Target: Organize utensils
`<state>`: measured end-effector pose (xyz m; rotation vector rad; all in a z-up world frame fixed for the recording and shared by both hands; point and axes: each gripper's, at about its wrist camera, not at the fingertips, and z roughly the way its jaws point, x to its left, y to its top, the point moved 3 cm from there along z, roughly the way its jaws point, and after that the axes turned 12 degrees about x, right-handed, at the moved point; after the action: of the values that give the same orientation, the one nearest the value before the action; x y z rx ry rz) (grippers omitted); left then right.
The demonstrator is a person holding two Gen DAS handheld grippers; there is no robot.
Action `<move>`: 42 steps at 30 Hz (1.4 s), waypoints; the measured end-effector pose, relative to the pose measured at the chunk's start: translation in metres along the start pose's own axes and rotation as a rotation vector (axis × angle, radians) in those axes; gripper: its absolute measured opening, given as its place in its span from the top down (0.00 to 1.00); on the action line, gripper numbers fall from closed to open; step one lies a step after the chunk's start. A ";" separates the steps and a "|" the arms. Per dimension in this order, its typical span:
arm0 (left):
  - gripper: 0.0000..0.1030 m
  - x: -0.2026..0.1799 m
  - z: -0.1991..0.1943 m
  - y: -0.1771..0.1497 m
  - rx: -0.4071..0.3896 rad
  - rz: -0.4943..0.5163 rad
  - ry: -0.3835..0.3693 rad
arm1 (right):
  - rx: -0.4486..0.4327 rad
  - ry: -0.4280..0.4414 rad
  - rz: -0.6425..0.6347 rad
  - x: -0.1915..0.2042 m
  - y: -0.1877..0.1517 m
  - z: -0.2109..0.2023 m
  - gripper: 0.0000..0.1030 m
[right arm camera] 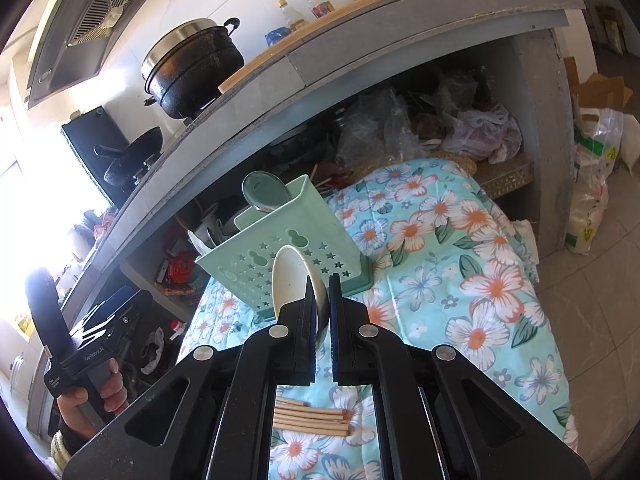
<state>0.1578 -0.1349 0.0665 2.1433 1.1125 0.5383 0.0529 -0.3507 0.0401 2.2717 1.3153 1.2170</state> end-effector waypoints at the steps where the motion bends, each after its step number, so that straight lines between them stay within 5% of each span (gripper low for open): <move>1: 0.05 0.000 0.000 0.000 0.000 0.000 0.000 | 0.000 0.000 0.000 -0.001 0.000 0.000 0.96; 42: 0.05 0.002 0.000 0.000 -0.003 -0.006 0.001 | -0.006 0.002 0.000 0.005 0.004 -0.004 0.96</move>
<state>0.1584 -0.1332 0.0665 2.1364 1.1171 0.5378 0.0531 -0.3492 0.0475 2.2666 1.3109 1.2214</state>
